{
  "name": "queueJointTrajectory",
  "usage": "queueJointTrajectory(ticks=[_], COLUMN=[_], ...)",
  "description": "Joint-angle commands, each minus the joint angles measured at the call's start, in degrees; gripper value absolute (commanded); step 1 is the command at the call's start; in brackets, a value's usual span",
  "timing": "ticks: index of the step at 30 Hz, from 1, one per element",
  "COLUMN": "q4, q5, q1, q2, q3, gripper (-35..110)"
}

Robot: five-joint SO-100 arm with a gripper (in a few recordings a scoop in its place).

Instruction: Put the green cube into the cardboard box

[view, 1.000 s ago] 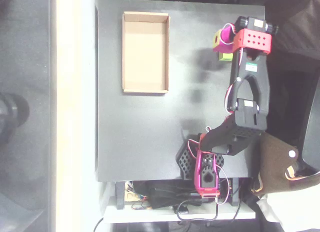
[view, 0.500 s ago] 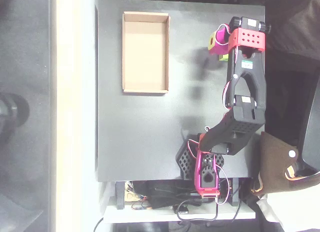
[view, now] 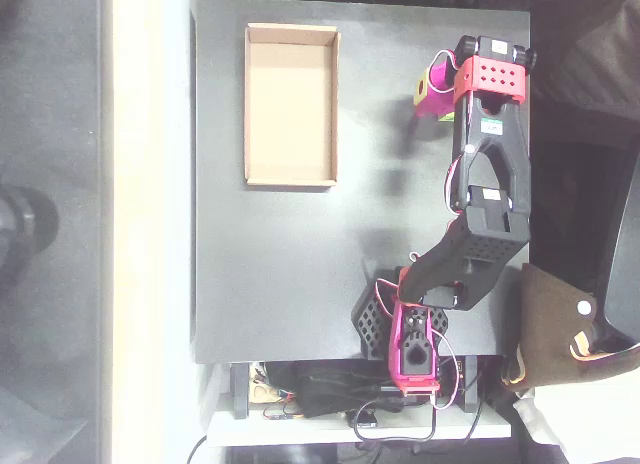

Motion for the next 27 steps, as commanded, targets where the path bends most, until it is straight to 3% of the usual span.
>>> queueJointTrajectory(ticks=[1,14,27], q4=[0.4,-6.6,-6.0], q5=[0.5,0.5,0.6], q1=[0.9,0.9,0.7], q2=[0.7,0.6,0.6], q3=[-0.7,-0.7,0.1], gripper=[45,45,44])
